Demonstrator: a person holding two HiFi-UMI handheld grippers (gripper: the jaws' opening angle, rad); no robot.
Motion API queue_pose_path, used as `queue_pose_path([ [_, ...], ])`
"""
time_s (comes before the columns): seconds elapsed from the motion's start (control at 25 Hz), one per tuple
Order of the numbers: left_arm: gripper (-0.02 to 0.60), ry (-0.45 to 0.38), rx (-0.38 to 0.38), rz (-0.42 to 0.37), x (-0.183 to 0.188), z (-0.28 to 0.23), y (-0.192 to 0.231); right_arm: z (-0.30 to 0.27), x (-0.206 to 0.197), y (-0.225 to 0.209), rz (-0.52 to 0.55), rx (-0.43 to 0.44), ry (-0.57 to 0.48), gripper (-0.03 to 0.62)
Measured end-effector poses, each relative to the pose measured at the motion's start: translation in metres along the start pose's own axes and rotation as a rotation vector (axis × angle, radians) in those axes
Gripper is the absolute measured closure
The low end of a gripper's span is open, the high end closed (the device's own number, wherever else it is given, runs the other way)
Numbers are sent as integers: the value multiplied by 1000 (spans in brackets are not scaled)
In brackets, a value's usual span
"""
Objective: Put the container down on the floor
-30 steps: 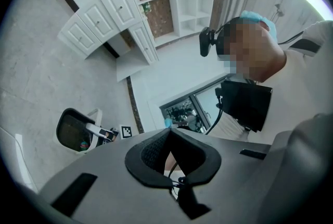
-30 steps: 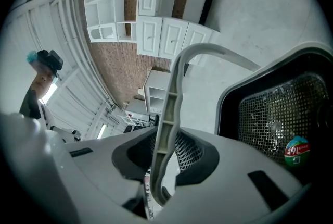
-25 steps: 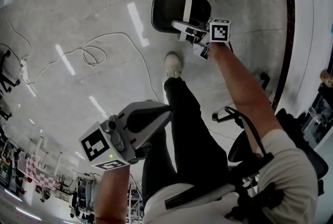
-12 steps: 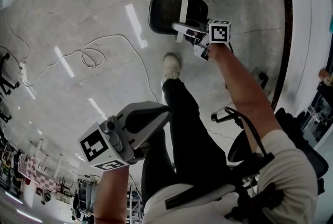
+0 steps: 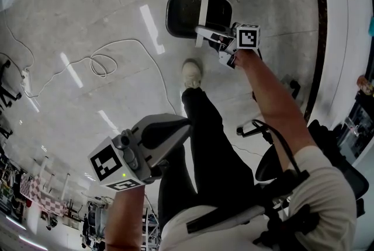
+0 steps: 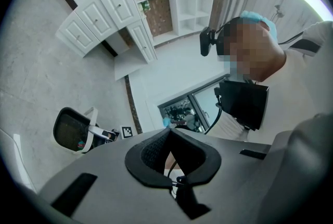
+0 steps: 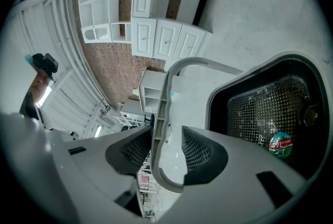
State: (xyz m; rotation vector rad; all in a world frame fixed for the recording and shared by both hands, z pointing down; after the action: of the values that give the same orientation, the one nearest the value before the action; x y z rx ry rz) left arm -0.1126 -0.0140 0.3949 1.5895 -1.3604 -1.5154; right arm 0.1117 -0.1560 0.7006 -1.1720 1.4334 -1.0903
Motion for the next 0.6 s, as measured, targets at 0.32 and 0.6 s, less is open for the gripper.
queue_pose_path([
  [0.32, 572, 5, -6, 0, -2, -3, -3, 9, -3, 0, -7, -15, -22, 437],
  [0.6, 572, 2, -7, 2, -3, -2, -1, 10, -2, -1, 2, -17, -11, 436],
])
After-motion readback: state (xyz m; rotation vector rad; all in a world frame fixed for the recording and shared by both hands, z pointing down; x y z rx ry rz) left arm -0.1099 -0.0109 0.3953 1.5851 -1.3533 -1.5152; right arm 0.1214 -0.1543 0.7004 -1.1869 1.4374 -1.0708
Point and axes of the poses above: the fingertips, and each gripper's own axes: z backward along the fingers, y to its left, x out of its top, the point moved 10 cm from there along z, backward along the fingers, and after that the axes turned 13 degrees about y, right-handed, at the moved point
